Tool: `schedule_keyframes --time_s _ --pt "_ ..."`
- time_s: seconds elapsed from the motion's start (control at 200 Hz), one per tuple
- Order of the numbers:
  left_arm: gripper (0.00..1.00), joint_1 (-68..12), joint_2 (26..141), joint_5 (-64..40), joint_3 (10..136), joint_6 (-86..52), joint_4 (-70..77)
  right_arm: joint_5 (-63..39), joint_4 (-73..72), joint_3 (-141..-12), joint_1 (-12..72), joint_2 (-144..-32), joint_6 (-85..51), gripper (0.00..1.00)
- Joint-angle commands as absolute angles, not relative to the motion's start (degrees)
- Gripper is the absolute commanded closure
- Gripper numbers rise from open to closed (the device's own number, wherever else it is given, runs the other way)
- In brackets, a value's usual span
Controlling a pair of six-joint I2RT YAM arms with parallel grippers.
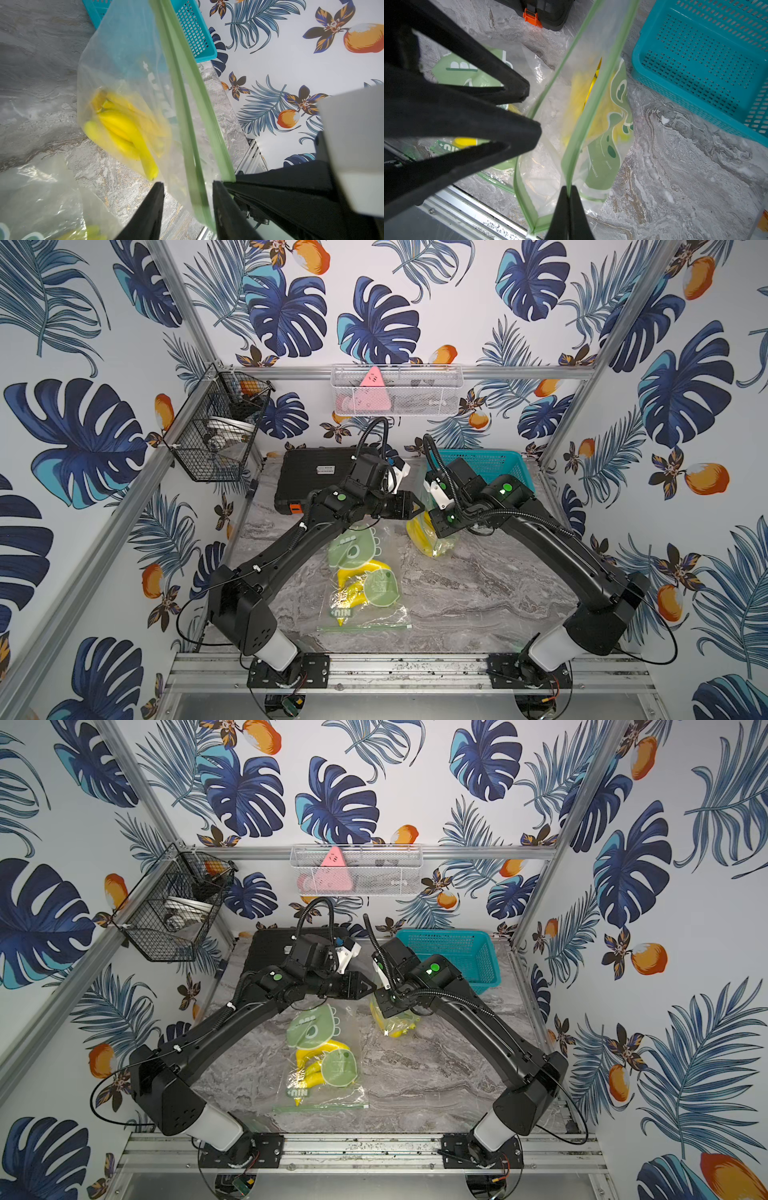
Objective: Open the zip-top bag and take out the banana
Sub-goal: Open the zipper of the food storage bag at the center of the board.
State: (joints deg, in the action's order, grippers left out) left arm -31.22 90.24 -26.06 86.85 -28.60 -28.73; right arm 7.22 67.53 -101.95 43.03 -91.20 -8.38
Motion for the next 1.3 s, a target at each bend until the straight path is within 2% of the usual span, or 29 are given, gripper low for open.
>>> schedule_keyframes --time_s 0.0,0.065,0.16,0.21,0.245,0.375,0.625,0.866,0.951,1.181,1.296 --pt "0.57 -31.4 91.8 -23.9 89.3 -26.5 -31.2 7.4 67.4 -102.1 43.2 -91.2 -8.9 1.0" --pt "0.63 -31.5 93.1 -24.6 89.8 -26.5 -31.4 7.1 67.5 -102.2 43.5 -91.4 -8.8 1.0" --pt "0.64 -31.7 95.1 -23.4 91.0 -26.2 -32.6 6.6 68.0 -102.6 44.3 -92.0 -8.6 1.0" --pt "0.67 -31.7 95.8 -22.4 91.5 -26.0 -33.1 6.9 68.4 -102.5 44.9 -92.2 -8.5 1.0" --pt "0.71 -31.7 96.3 -21.5 91.8 -25.7 -33.4 7.4 68.8 -102.2 45.1 -92.1 -8.6 1.0" --pt "1.0 -31.4 97.5 -20.5 92.5 -25.0 -34.3 8.8 69.1 -99.3 45.2 -90.6 -9.9 1.0" --pt "1.0 -31.3 91.7 -20.9 85.3 -27.4 -31.9 15.6 72.9 -92.2 42.9 -84.8 -14.1 1.0" --pt "1.0 -33.3 85.2 -20.9 77.2 -34.8 -28.8 14.2 73.9 -94.6 42.2 -81.8 -17.4 1.0" --pt "1.0 -35.2 83.8 -20.2 75.2 -37.0 -27.3 11.7 74.5 -97.9 44.2 -82.6 -18.3 0.94" --pt "1.0 -37.6 82.8 -18.8 73.0 -40.5 -25.6 12.7 74.8 -104.2 51.5 -82.3 -22.2 0.78" --pt "1.0 -38.0 82.7 -17.7 72.5 -41.7 -25.1 14.2 76.1 -105.0 53.4 -81.9 -23.4 0.76"
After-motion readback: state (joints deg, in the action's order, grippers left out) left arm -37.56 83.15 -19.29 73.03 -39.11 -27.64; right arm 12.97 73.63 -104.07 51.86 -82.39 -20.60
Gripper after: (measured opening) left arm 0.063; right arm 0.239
